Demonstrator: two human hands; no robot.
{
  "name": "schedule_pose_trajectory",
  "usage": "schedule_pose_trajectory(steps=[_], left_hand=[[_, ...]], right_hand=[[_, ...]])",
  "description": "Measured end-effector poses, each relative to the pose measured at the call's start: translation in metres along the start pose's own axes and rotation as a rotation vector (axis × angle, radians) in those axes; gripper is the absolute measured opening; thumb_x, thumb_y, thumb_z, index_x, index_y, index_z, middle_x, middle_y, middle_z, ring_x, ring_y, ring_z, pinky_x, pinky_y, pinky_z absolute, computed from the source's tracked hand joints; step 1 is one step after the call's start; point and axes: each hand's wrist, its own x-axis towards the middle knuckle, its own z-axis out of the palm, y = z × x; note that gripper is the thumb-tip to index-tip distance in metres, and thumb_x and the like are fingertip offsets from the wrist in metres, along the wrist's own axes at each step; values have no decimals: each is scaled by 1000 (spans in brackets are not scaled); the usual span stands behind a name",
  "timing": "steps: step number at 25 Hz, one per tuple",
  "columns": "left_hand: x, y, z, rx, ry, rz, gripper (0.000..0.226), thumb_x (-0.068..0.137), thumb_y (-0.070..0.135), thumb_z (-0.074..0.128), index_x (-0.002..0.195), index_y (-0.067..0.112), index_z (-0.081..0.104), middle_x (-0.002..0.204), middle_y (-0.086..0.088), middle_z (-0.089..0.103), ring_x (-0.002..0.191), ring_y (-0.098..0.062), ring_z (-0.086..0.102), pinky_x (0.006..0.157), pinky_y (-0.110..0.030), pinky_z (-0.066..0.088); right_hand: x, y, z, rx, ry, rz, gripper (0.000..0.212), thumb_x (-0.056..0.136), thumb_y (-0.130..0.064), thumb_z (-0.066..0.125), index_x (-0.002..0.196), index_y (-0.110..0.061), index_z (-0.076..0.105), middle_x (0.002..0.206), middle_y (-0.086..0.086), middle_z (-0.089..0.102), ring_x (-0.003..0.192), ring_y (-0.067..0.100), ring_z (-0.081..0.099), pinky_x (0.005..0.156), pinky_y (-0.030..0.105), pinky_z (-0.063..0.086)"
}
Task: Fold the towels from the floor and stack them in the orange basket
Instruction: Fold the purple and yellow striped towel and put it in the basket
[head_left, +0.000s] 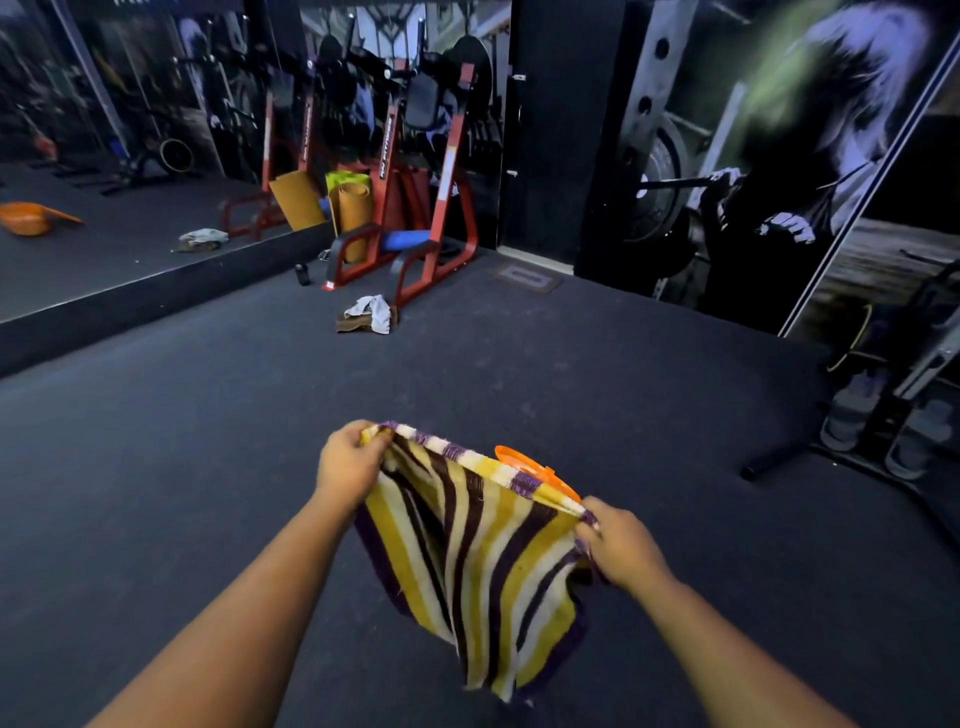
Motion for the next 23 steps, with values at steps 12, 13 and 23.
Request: schedule_pose_trajectory(steps=[12,13,23], left_hand=[[-66,11,72,-230,-789,48,31,98,9,66,125,24,62,115,2,71,107,-10,68,95,-28,54],[-72,15,76,-269,-880,62,40,98,4,65,132,24,59,120,1,70,112,-12,67,99,-29,53],[-86,-34,75,-471,-375,-131,13,95,10,71,100,-2,72,90,-9,76,83,-15,67,78,-27,53]], right_hand=[[-5,-60,17,491,-219,-87,30,101,-16,56,129,-25,51,117,-3,63,105,9,59,83,10,43],[-4,-64,22,484,-257,-129,36,102,-23,57,136,-26,49,124,-5,62,112,7,58,93,15,45],[-1,-42,25,437,-73,-105,7,97,-23,66,103,-21,68,91,-5,71,81,13,64,76,36,50]])
